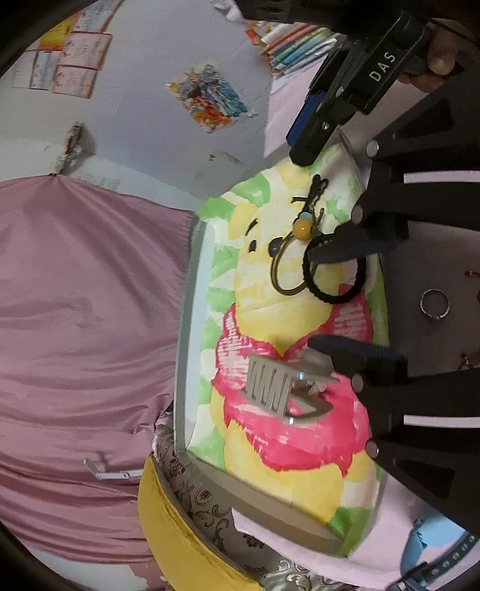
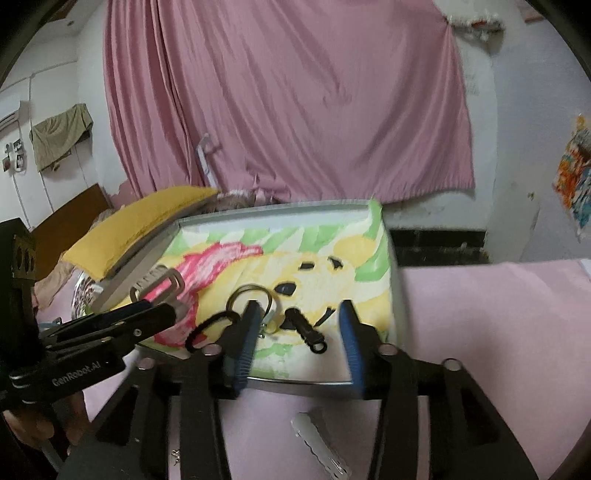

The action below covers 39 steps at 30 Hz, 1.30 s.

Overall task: Organize jewelry
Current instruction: 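Withdraw both grippers and move the left gripper toward the blue smartwatch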

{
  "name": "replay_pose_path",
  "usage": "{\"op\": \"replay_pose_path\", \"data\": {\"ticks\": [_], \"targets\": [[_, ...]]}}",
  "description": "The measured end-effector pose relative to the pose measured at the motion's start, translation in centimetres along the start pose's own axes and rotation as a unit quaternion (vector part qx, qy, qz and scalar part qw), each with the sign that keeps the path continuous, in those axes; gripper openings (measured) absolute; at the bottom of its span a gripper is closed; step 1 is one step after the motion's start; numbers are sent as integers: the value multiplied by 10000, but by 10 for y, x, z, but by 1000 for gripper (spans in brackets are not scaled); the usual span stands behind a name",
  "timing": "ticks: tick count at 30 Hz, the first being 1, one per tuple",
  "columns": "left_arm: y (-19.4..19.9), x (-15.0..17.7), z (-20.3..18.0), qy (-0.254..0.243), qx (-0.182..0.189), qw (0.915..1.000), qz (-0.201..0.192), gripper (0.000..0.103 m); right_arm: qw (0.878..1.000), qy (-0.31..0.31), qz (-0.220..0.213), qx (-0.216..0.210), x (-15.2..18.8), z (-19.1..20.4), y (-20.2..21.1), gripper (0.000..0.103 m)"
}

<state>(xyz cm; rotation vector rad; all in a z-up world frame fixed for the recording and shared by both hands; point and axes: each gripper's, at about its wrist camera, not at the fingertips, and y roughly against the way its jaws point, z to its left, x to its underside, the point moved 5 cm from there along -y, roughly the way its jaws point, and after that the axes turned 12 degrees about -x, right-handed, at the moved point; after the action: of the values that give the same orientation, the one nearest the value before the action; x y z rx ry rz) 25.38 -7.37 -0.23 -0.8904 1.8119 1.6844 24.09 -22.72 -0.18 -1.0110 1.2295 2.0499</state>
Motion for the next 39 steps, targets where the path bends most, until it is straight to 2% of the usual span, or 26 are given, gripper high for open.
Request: {"op": "replay_pose_path", "data": {"ticks": [2, 4, 6, 9, 12, 14, 19, 24, 27, 39], "targets": [[8, -1, 5, 98, -38, 9998, -188, 52, 9998, 59, -193, 47, -2, 2, 11, 49], [17, -1, 10, 194, -95, 9990, -394, 61, 9993, 106, -350, 89, -4, 6, 19, 58], [27, -1, 14, 288, -140, 9978, -588, 71, 9986, 131, -493, 112, -5, 9, 27, 76], [41, -3, 22, 414, -172, 9956, -823, 84, 9970, 172, -741, 172, -7, 14, 41, 90], [54, -2, 30, 467, -242, 9933, -1025, 96, 9951, 199, -953, 176, -7, 20, 52, 98], [62, -1, 34, 446, -289, 9922, -1127, 100, 9938, 265, -1064, 177, -5, 24, 57, 101], [84, 7, 43, 387, -338, 9876, -1485, 102, 9894, 513, -1344, 189, 0, 39, 73, 101], [106, 17, 55, 306, -493, 9831, -1739, 102, 9887, 586, -1371, 149, 5, 49, 82, 101], [114, 24, 63, 288, -567, 9823, -1763, 102, 9892, 604, -1328, 137, 10, 53, 85, 101], [123, 51, 92, 329, -782, 9839, -1570, 102, 9954, 649, -698, -95, 35, 63, 76, 101]]}}
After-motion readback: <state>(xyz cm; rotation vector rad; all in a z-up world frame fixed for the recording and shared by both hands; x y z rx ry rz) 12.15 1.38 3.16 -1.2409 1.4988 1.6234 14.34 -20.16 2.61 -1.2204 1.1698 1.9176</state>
